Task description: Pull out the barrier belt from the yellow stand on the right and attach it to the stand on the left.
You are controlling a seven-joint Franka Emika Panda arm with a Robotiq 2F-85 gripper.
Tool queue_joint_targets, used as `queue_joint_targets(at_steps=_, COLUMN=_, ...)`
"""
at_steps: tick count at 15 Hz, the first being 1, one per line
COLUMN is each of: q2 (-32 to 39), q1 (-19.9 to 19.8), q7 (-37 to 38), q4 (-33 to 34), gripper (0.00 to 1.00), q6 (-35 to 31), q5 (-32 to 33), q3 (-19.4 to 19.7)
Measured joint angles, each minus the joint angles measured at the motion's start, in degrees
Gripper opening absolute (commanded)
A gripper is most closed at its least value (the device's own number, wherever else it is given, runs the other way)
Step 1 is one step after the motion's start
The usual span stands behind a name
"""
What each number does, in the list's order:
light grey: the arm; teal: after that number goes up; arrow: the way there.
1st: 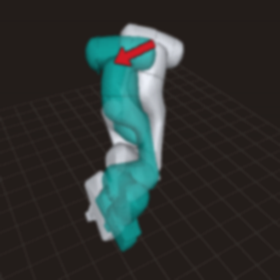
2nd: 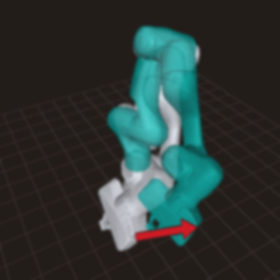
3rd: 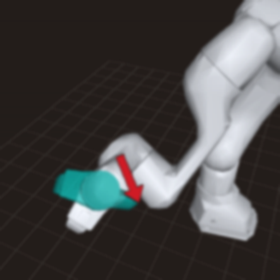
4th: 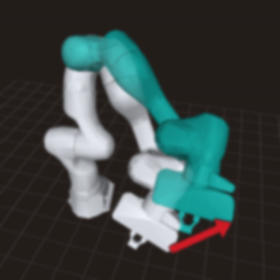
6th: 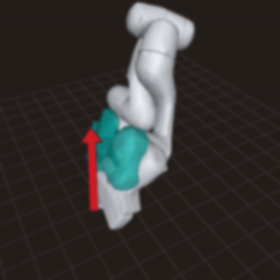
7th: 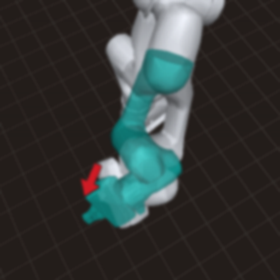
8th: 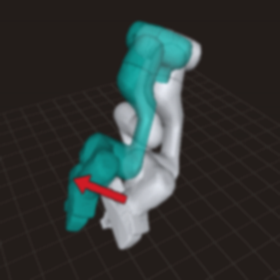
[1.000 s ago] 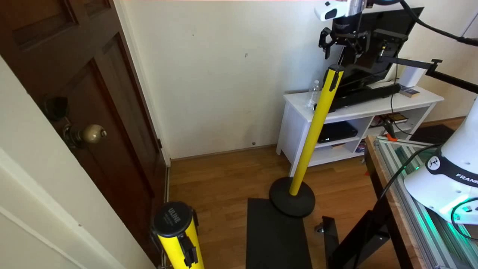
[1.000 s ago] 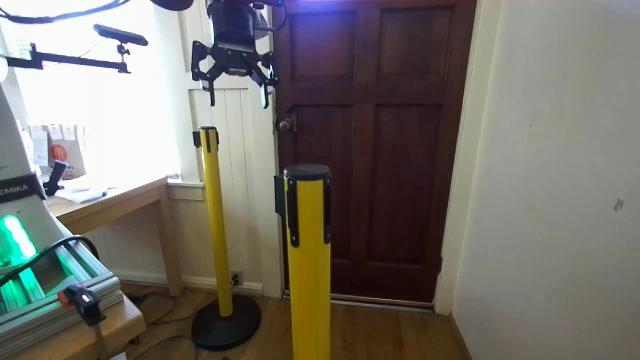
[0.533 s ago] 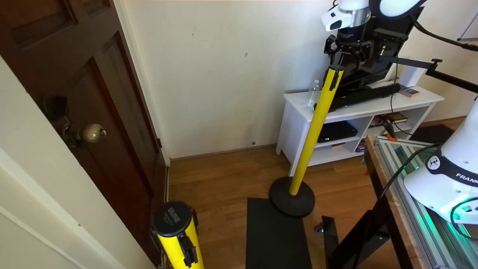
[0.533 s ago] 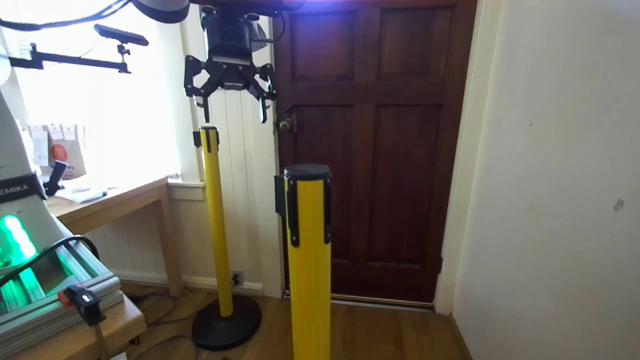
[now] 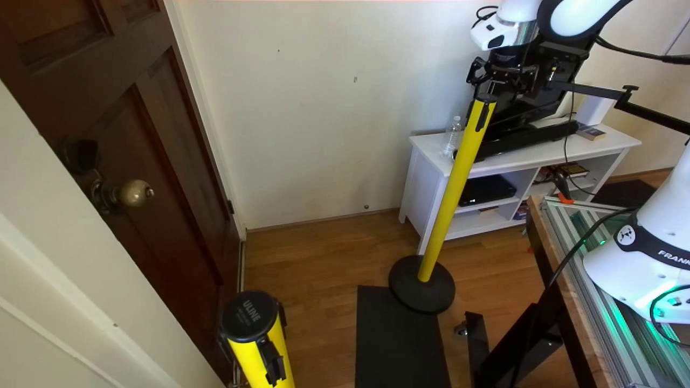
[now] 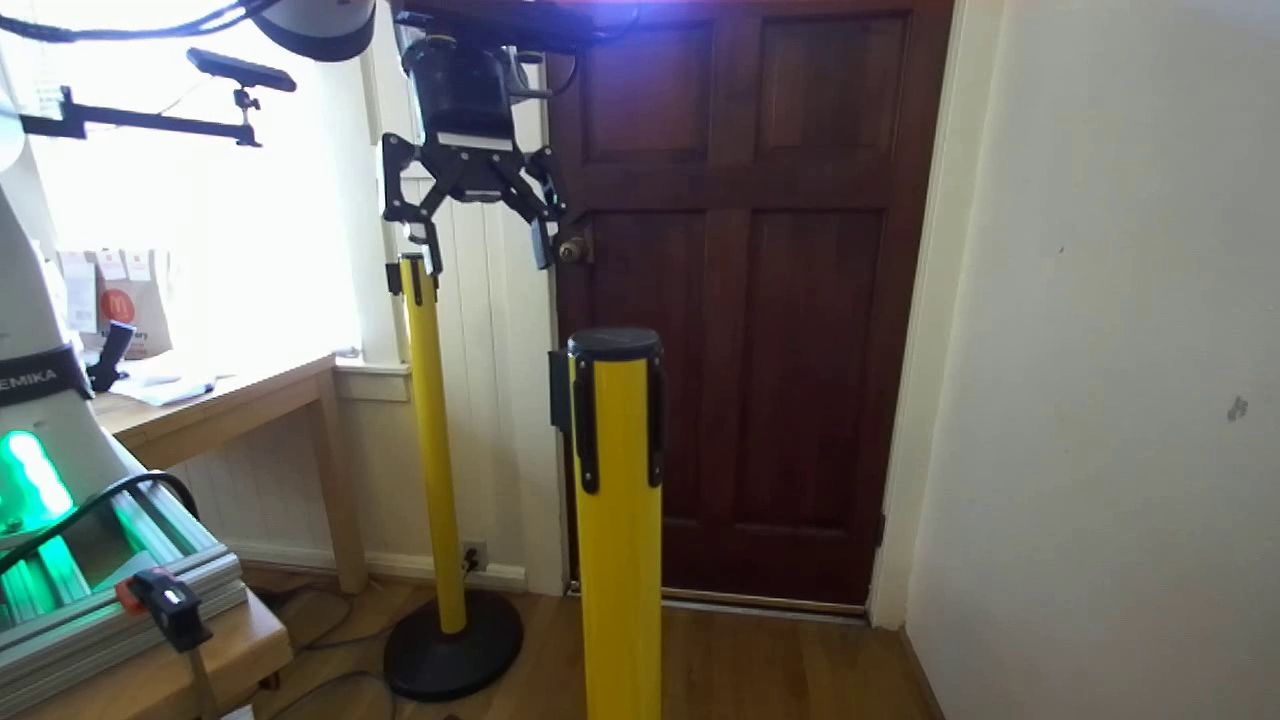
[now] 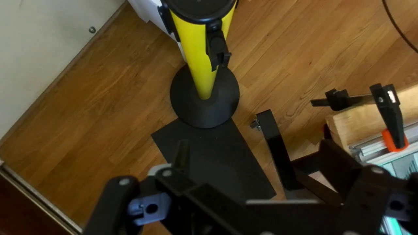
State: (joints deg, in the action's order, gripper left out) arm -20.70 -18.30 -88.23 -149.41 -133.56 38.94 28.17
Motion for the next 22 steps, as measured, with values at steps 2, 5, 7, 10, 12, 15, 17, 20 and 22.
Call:
queue_joint_targets(at_steps=2, q2=0.4, q1=-1.1, q7=-5.3, q4=-1.3, gripper=1.0, q6=-3.5, q5=0.0, q3=2.4)
queue_joint_targets(at_steps=5, q2=1.2, q1=-2.9, q7=-12.4, q4=-2.9, gripper=1.0, q6=-9.0, q5=0.0, q3=5.3)
queue_joint_targets(at_steps=7, q2=2.7, q1=-4.2, q7=-15.2, q4=-3.1, gripper=1.0, q6=-13.5, q5=0.0, q3=6.8)
queue_joint_targets(at_steps=10, q2=6.1, q1=-5.7, q7=-17.1, q4=-2.9, gripper=1.0, q6=-19.9, q5=0.0, q3=8.1)
queue_joint_targets(at_steps=12, q2=8.1, q1=-5.8, q7=-19.2, q4=-2.6, gripper=1.0, q6=-22.3, q5=-0.1, q3=8.6)
queue_joint_targets(at_steps=15, q2=10.7, q1=-5.7, q7=-20.4, q4=-2.4, gripper=1.0, q6=-23.4, q5=-0.5, q3=8.6)
queue_joint_targets(at_steps=17, q2=11.4, q1=-5.6, q7=-20.4, q4=-2.1, gripper=1.0, q6=-23.5, q5=-0.5, q3=8.6)
queue_joint_targets(at_steps=20, q2=11.5, q1=-6.0, q7=-20.3, q4=-2.0, gripper=1.0, q6=-23.7, q5=-0.4, q3=8.2)
queue_joint_targets(at_steps=22, q2=11.5, q1=-6.1, q7=-20.5, q4=-1.9, gripper=1.0, q6=-23.9, q5=-0.5, q3=8.2)
